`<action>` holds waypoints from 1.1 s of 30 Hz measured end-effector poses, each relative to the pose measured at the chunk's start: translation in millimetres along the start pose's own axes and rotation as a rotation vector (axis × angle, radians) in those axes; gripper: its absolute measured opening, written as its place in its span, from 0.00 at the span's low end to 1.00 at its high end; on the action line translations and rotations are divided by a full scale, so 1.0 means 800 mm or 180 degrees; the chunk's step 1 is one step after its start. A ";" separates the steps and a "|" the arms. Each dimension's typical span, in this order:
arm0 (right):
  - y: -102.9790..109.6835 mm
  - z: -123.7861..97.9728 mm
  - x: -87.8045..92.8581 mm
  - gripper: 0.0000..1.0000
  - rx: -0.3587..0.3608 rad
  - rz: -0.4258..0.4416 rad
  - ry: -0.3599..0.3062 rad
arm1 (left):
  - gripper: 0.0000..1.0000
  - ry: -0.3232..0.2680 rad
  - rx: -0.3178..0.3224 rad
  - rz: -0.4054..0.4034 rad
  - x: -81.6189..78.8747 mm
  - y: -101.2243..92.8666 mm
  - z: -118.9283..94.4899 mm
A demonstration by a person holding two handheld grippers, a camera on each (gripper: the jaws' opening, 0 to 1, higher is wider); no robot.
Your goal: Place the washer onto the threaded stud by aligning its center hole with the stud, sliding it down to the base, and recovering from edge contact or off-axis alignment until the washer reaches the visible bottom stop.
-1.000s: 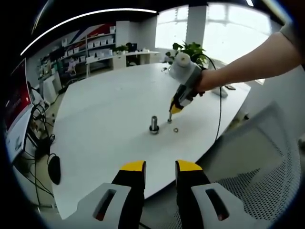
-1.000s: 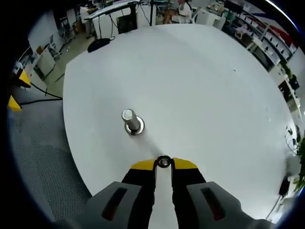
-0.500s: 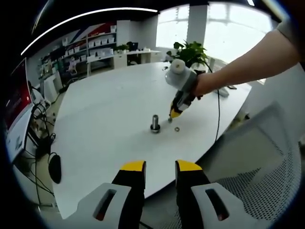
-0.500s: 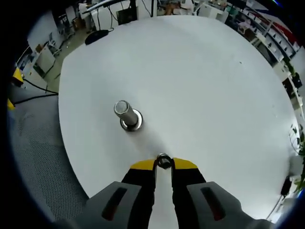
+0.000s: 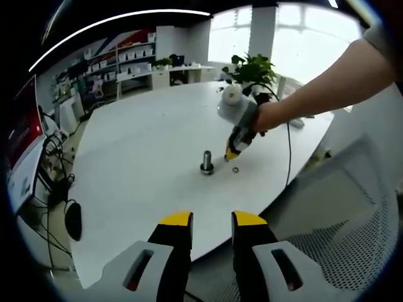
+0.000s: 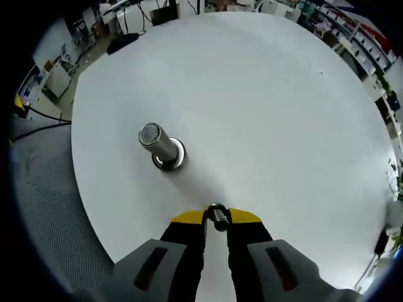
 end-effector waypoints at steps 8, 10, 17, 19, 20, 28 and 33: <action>-0.003 -0.001 0.006 0.15 -0.0032 0.0050 -0.0025 | 0.22 0.0012 -0.0004 -0.0001 0.000 0.000 0.001; -0.003 -0.002 0.008 0.15 -0.0034 0.0061 -0.0032 | 0.22 0.0014 -0.0006 -0.0004 0.000 0.000 0.001; -0.008 -0.008 0.016 0.16 -0.0032 0.0122 -0.0060 | 0.22 0.0021 -0.0009 -0.0005 0.001 0.000 0.001; -0.008 -0.011 0.019 0.16 -0.0031 0.0136 -0.0060 | 0.22 0.0022 -0.0008 -0.0004 0.001 0.000 0.001; -0.008 -0.013 0.022 0.16 -0.0036 0.0142 -0.0063 | 0.22 0.0023 -0.0007 -0.0003 0.001 0.000 0.001; 0.009 -0.012 0.035 0.16 -0.0183 0.0316 -0.0116 | 0.22 0.0018 0.0001 0.0006 0.000 0.000 0.000; 0.033 -0.010 0.040 0.16 -0.0316 0.0319 -0.0206 | 0.22 0.0010 0.0000 0.0003 0.000 0.000 0.000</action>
Point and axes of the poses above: the point that each gripper's makers call its tool centre point, and the gripper's own axes: z roughly forward along the fingers, y roughly to its left, x roughly out of its underside, the point moved 10 cm from there along -z, roughly backward along the fingers, and after that the axes turned 11 degrees about z, right-handed, at the moved point
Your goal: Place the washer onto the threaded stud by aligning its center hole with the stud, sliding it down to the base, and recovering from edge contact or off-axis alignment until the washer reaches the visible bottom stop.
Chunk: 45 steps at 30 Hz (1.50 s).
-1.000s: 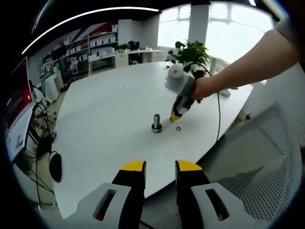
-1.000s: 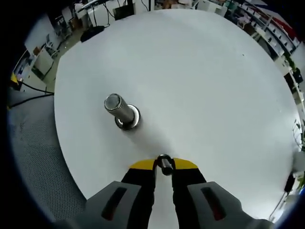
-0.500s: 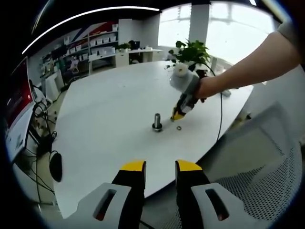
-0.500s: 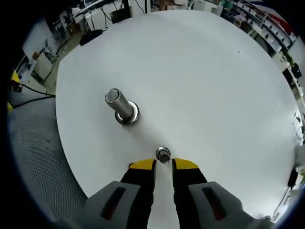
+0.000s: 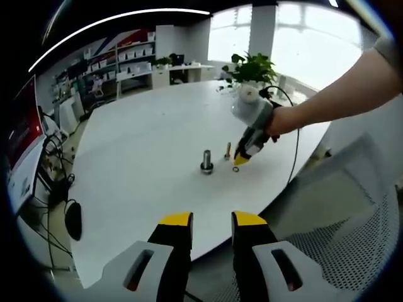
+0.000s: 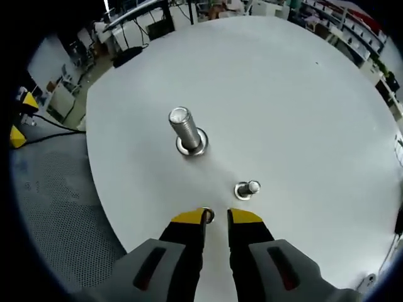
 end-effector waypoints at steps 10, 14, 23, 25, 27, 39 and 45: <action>0.005 0.005 0.002 0.19 0.0068 -0.0072 -0.0004 | 0.22 -0.0015 0.0003 0.0003 0.000 0.000 0.000; 0.003 0.009 0.003 0.19 0.0086 -0.0081 0.0031 | 0.22 -0.0014 0.0008 0.0006 0.000 -0.001 0.000; 0.005 0.013 0.007 0.18 0.0107 -0.0124 0.0062 | 0.22 -0.0006 0.0018 0.0010 0.000 -0.001 0.000; 0.002 0.013 0.008 0.18 0.0103 -0.0106 0.0058 | 0.22 -0.0018 0.0016 0.0006 0.000 -0.001 0.000; 0.002 0.012 0.010 0.17 0.0158 -0.0284 0.0103 | 0.22 -0.0005 0.0021 0.0011 0.000 -0.001 0.000; 0.002 0.011 0.012 0.16 0.0162 -0.0403 0.0089 | 0.22 0.0004 0.0035 0.0017 0.000 -0.001 0.001; 0.001 0.014 0.008 0.16 0.0127 -0.0491 0.0109 | 0.22 0.0007 0.0035 0.0018 0.000 -0.002 0.001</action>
Point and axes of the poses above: the point that each gripper's makers call its tool centre point, and the gripper's own axes: z roughly forward along the fingers, y roughly to its left, x roughly out of its underside, the point moved 10 cm from there along -z, roughly backward along the fingers, and after that the axes turned 11 degrees about z, right-handed, at the moved point
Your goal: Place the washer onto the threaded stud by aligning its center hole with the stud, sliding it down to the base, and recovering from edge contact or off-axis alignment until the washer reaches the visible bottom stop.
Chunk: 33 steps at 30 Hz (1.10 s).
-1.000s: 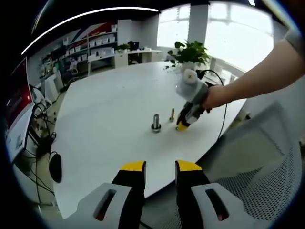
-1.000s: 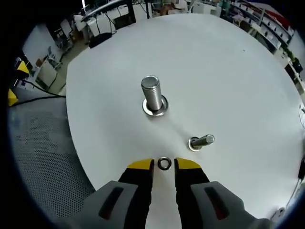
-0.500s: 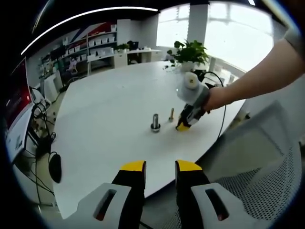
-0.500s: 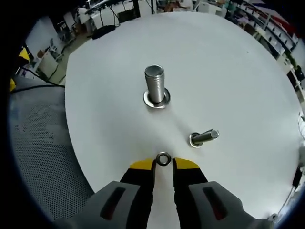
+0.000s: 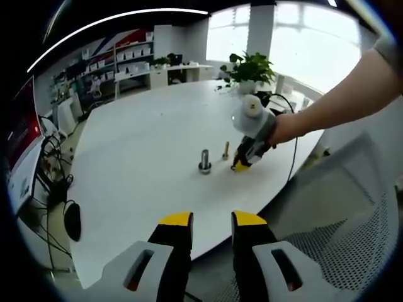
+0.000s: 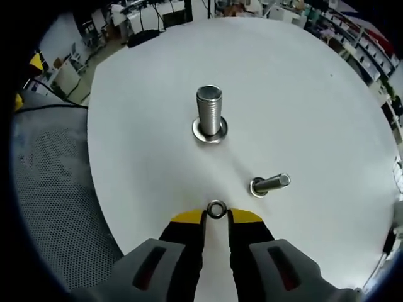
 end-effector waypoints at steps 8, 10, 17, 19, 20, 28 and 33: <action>-0.001 0.002 -0.010 0.16 -0.0048 -0.0180 0.0141 | 0.22 -0.0006 -0.0016 -0.0007 0.000 0.001 0.000; 0.000 0.002 -0.013 0.15 -0.0049 -0.0224 0.0213 | 0.22 -0.0007 -0.0023 -0.0006 0.000 0.001 0.000; 0.005 0.005 -0.024 0.14 0.0028 -0.0353 0.0462 | 0.22 -0.0009 -0.0031 -0.0012 0.000 0.001 0.000; 0.008 0.005 -0.026 0.14 0.0058 -0.0421 0.0516 | 0.22 -0.0013 -0.0034 -0.0014 0.000 0.002 0.000; 0.009 0.005 -0.026 0.14 0.0067 -0.0435 0.0525 | 0.22 -0.0014 -0.0036 -0.0014 0.000 0.002 0.000; 0.007 0.002 -0.016 0.14 0.0095 -0.0341 0.0349 | 0.22 -0.0022 -0.0043 -0.0020 0.000 0.002 -0.001; 0.008 0.001 -0.010 0.14 0.0135 -0.0273 0.0206 | 0.22 -0.0018 -0.0031 -0.0016 0.000 0.001 -0.001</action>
Point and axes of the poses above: the point that each gripper's makers call its tool centre point, and the gripper's own axes: z roughly forward along the fingers, y roughly to its left, x roughly out of its underside, the point moved 10 cm from there along -z, roughly backward along the fingers, and after that the axes turned 11 degrees about z, right-handed, at the moved point
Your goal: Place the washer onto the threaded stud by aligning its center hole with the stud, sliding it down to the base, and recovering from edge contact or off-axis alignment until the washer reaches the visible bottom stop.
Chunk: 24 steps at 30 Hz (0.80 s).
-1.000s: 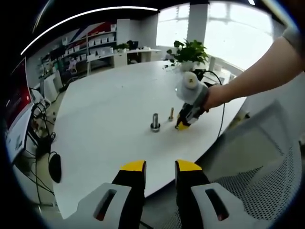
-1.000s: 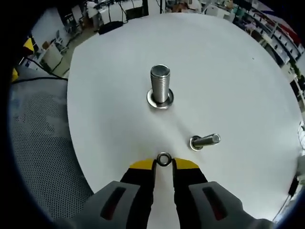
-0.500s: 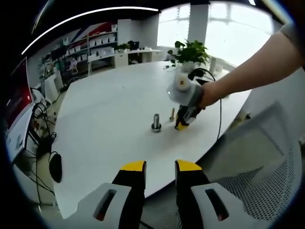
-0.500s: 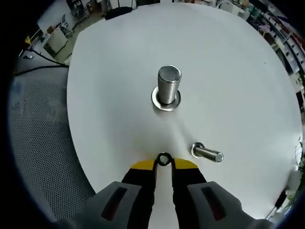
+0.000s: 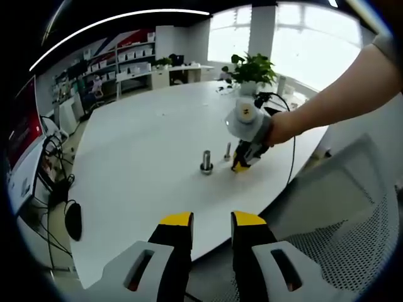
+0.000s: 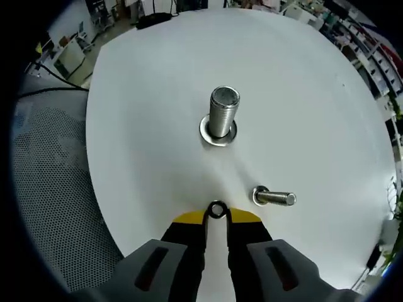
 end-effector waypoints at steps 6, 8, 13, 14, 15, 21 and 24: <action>-0.001 0.000 0.004 0.13 -0.0005 0.0173 -0.0097 | 0.22 0.0012 0.0005 0.0003 0.001 0.000 0.001; 0.001 -0.002 0.006 0.13 -0.0028 0.0247 -0.0092 | 0.22 0.0015 0.0006 0.0003 0.001 0.000 0.000; 0.002 -0.002 0.015 0.13 -0.0029 0.0249 -0.0084 | 0.22 0.0020 0.0021 0.0011 0.001 -0.001 0.001; 0.002 -0.003 0.016 0.13 -0.0027 0.0248 -0.0076 | 0.22 0.0018 0.0016 0.0012 0.001 -0.001 0.001; 0.000 -0.005 0.017 0.13 -0.0023 0.0257 -0.0081 | 0.22 0.0014 0.0011 0.0008 0.001 0.000 0.001; -0.008 -0.018 0.019 0.13 -0.0009 0.0381 -0.0170 | 0.22 0.0011 0.0016 0.0014 0.001 -0.001 0.001; -0.012 -0.023 0.023 0.13 0.0019 0.0392 -0.0168 | 0.23 0.0008 0.0023 0.0022 0.000 -0.001 0.000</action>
Point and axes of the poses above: the point that each gripper's makers call its tool centre point, and the gripper's own axes: z roughly forward along the fingers, y roughly to its left, x roughly out of its underside, the point moved 10 cm from there along -z, roughly backward along the fingers, and after that the axes turned 11 degrees about z, right-handed, at the moved point
